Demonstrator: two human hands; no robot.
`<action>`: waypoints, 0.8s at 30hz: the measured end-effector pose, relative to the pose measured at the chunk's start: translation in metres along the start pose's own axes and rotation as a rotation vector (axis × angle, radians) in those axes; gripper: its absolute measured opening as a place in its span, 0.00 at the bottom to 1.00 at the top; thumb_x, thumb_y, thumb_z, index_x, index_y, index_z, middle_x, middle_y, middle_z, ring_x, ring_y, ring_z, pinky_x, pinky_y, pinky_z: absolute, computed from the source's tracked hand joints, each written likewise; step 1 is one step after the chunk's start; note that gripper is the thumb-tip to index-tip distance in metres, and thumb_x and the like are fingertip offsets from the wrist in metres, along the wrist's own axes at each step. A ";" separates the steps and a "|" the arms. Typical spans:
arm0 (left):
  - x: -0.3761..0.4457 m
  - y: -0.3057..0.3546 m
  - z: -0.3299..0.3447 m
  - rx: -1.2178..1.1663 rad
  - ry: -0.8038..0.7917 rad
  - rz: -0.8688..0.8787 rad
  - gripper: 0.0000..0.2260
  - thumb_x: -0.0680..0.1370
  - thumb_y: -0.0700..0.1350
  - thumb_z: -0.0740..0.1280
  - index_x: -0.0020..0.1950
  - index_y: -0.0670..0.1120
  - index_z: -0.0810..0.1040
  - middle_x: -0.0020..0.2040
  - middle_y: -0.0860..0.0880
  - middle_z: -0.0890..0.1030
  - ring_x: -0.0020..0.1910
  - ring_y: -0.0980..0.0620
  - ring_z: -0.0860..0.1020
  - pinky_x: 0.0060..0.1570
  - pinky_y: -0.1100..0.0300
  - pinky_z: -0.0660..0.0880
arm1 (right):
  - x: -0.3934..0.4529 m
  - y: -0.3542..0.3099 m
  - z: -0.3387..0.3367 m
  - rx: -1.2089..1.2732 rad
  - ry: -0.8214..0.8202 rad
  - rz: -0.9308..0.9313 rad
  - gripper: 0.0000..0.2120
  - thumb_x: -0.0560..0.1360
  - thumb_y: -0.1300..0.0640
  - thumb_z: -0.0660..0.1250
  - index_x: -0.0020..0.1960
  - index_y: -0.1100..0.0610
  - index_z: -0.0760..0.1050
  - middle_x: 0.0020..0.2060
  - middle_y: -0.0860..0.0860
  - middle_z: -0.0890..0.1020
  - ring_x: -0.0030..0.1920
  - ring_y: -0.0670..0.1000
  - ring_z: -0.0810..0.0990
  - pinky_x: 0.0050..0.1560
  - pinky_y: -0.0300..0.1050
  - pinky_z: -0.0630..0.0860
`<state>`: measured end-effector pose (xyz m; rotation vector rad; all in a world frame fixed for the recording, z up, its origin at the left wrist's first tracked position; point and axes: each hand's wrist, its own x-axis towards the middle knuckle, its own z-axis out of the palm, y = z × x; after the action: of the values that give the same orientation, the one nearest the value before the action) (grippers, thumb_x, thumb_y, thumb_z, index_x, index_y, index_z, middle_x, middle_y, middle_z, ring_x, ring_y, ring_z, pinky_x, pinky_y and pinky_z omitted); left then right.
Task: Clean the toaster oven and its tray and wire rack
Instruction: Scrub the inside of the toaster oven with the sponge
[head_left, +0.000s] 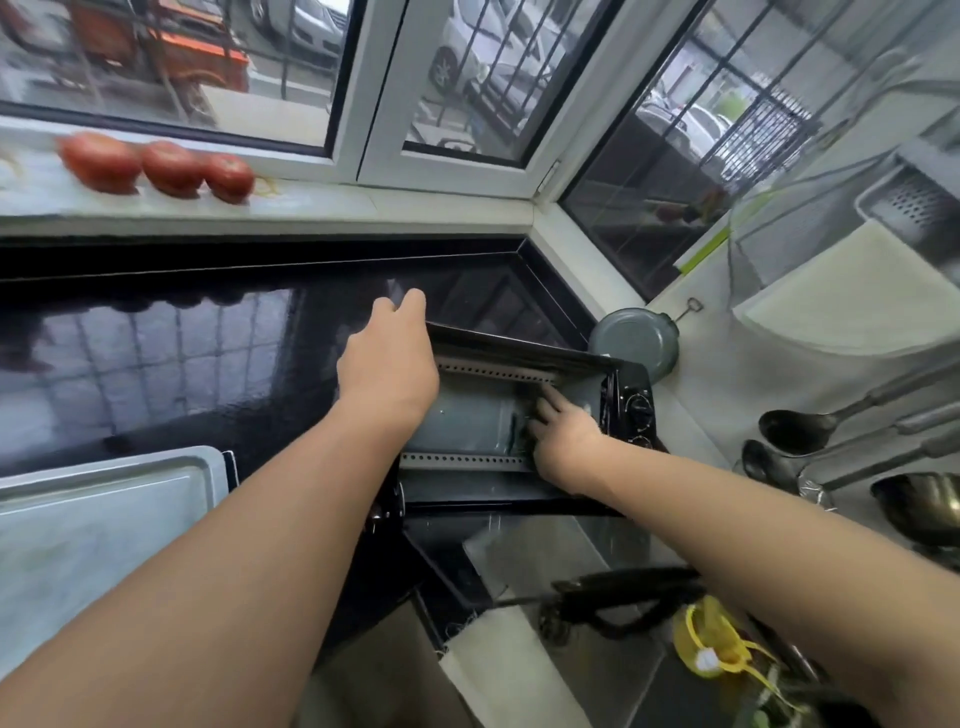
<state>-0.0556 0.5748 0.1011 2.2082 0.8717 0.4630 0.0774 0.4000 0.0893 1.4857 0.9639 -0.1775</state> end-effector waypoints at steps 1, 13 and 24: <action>0.000 0.001 -0.001 -0.001 -0.010 -0.007 0.15 0.76 0.31 0.62 0.53 0.49 0.63 0.50 0.46 0.68 0.42 0.38 0.70 0.39 0.47 0.67 | -0.014 0.001 -0.001 -0.030 0.007 0.007 0.23 0.84 0.50 0.51 0.77 0.52 0.65 0.78 0.54 0.63 0.79 0.62 0.51 0.78 0.62 0.38; -0.019 0.008 -0.013 -0.041 -0.029 -0.005 0.17 0.75 0.29 0.64 0.53 0.47 0.64 0.52 0.45 0.69 0.41 0.39 0.72 0.39 0.46 0.70 | -0.089 -0.021 -0.010 -0.162 -0.091 0.060 0.25 0.85 0.47 0.49 0.77 0.58 0.63 0.72 0.61 0.65 0.71 0.60 0.61 0.71 0.53 0.61; -0.020 0.002 -0.006 -0.011 -0.003 0.009 0.15 0.76 0.29 0.63 0.52 0.47 0.64 0.51 0.46 0.68 0.37 0.42 0.71 0.37 0.47 0.70 | -0.002 -0.020 -0.008 0.050 -0.088 0.161 0.26 0.85 0.50 0.48 0.81 0.58 0.53 0.81 0.59 0.51 0.80 0.61 0.48 0.79 0.56 0.44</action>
<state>-0.0723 0.5629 0.1055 2.2028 0.8560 0.4670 0.0599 0.4038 0.0772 1.5815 0.7709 -0.1497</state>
